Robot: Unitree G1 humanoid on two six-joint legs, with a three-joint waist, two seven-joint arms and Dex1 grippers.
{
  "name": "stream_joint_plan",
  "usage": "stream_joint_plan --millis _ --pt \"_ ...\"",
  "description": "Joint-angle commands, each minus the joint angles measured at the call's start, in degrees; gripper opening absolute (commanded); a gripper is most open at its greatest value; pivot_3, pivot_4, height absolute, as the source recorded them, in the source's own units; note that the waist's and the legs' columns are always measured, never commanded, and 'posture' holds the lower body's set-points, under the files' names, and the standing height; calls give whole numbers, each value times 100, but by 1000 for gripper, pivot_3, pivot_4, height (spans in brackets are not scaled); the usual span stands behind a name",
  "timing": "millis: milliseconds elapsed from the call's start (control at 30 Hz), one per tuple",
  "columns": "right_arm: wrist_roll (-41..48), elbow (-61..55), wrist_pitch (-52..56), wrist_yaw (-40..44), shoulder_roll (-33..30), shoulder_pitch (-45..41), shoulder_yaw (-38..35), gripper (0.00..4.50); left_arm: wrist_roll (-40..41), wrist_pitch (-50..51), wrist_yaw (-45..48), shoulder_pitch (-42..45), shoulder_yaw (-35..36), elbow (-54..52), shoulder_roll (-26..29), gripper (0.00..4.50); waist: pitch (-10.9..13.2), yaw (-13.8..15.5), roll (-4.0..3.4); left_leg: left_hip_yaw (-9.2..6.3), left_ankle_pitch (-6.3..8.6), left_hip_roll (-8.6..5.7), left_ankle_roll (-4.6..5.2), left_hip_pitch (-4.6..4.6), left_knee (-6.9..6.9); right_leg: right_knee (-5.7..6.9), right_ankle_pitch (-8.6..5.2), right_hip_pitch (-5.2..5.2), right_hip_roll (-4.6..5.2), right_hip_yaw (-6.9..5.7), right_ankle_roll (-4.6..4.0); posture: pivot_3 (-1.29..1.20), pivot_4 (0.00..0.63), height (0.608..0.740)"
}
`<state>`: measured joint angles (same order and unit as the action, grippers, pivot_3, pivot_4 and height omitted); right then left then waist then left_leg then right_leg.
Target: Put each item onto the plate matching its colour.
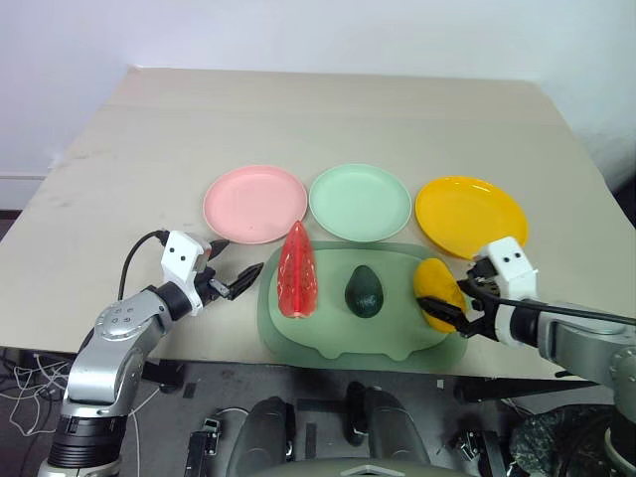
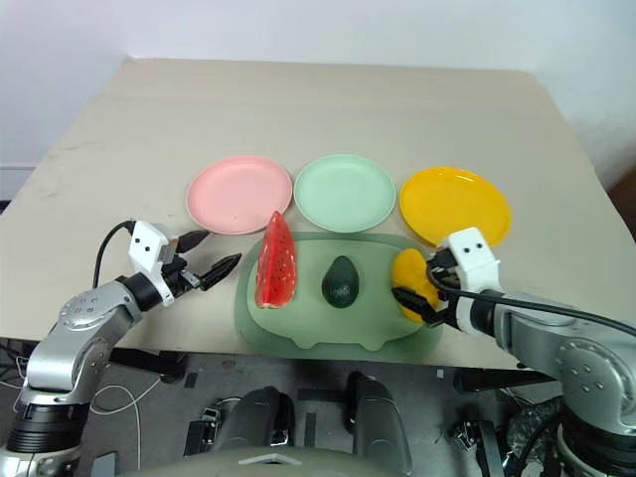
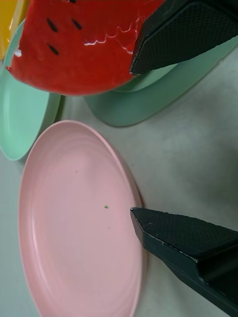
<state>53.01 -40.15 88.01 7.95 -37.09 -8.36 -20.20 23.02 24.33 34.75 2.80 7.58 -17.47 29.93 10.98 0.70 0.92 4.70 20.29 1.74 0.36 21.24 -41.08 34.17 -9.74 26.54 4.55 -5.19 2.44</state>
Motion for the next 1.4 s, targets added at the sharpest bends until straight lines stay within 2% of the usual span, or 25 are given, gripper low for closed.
stream_joint_plan --millis 33,200,233,367,433,567,700,800,867,933,1067,1167,1267,1400 --pt "-363 96 -231 -47 -43 -83 242 4500 27 -49 -63 -58 116 -298 5 4481 0 0 0 0 0 0 0 0 0 0 0 0 0 0 0 0 150 740" --pt "-397 127 -456 313 -220 -174 152 3324 42 -69 -81 -143 216 -341 54 4500 0 3 0 0 0 -1 0 1 -1 0 0 0 0 0 0 0 150 740" --pt "-377 128 -511 402 -278 -254 96 3274 50 -76 -68 -157 239 -337 68 4500 0 2 0 -1 0 -1 0 1 0 -1 0 0 0 -1 0 0 150 740" --pt "-257 382 -626 753 -566 -836 -181 3273 52 -102 -66 -166 303 -312 105 4500 0 -2 -1 0 0 0 0 2 0 -1 0 3 0 0 0 0 150 740" --pt "-584 850 -897 844 -866 -1264 -65 3273 44 -103 -84 -147 301 -308 98 4500 0 -5 -1 0 0 0 0 2 0 0 -1 3 -1 -1 0 0 150 740" --pt "-1340 1914 -1521 885 -1128 -1854 545 3273 10 -137 -135 -87 288 -289 63 4500 0 6 0 1 0 -3 0 4 0 -3 -1 3 0 -1 -1 0 150 740" --pt "-2333 3194 -2646 1055 -1025 -2045 1396 3273 3 -126 -195 -91 302 -369 52 4500 -2 -4 3 1 0 -5 0 5 1 -4 1 3 0 -3 2 0 150 740" --pt "-2777 3678 -3271 1311 -1000 -2111 1758 3273 27 -106 -232 -145 386 -441 71 4500 0 -6 0 4 0 -9 1 6 1 -2 2 6 2 -1 3 0 150 740" --pt "-2934 3856 -3620 1511 -986 -2156 1814 4013 54 -75 -274 -208 449 -531 85 4500 0 -5 -1 4 0 -7 1 7 1 -1 2 8 1 -2 4 0 150 740" --pt "-3141 3844 -3959 1643 -1059 -2143 1854 4480 80 -42 -303 -296 507 -628 97 4500 1 -4 -1 3 0 -4 1 7 1 0 3 9 1 -2 4 0 150 740" --pt "-3522 3405 -4588 1969 -1419 -1922 1707 4480 110 31 -322 -488 626 -788 133 4500 2 0 -3 3 0 -2 1 7 1 0 2 9 1 -2 4 0 150 740" --pt "-3376 2986 -4697 2310 -1668 -1749 1323 4480 131 69 -311 -545 700 -828 160 4500 2 14 -2 1 0 -2 1 10 1 -2 2 11 1 -4 4 0 150 740" --pt "-2004 2148 -3821 2969 -1565 -1656 630 4480 128 99 -306 -535 706 -806 182 4500 1 5 -2 2 0 -1 1 8 0 -2 2 9 1 -4 4 0 150 740" --pt "-642 1208 -2863 3170 -1261 -1432 521 4480 131 122 -269 -418 641 -729 212 4500 0 -6 0 -1 0 8 0 3 2 -1 2 7 -6 -4 3 0 150 740"
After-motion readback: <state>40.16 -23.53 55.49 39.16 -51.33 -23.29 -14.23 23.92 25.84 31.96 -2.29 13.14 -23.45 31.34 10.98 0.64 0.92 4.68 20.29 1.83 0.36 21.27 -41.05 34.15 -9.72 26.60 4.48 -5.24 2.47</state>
